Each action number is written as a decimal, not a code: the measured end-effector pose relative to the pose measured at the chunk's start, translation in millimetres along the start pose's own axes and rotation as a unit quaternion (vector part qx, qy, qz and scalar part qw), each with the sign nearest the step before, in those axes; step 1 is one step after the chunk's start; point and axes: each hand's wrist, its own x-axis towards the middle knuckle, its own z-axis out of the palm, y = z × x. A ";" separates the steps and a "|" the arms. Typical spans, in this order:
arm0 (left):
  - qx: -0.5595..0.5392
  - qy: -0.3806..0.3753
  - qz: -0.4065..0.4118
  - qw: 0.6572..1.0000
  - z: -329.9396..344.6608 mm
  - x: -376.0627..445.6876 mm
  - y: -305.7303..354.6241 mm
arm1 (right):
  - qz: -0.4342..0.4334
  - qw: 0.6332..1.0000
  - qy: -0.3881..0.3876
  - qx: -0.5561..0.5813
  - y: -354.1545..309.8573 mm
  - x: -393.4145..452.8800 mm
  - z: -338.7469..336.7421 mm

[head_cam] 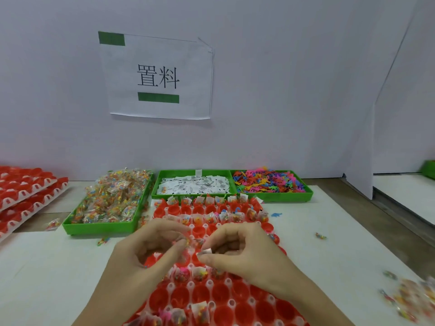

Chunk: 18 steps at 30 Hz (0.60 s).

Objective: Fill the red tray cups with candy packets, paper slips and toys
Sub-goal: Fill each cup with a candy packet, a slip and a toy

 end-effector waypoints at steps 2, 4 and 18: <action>-0.007 -0.019 -0.015 1.000 3.4 -0.5 1.0 | 0.006 1.000 -0.014 0.000 -0.6 -1.7 -0.1; -0.014 -0.031 -0.028 0.999 5.5 -0.7 1.6 | 0.005 1.000 -0.020 -0.001 -1.4 -2.6 0.8; -0.010 -0.041 -0.025 0.999 2.9 1.0 9.9 | -0.036 0.996 0.078 0.020 -3.2 -6.7 15.6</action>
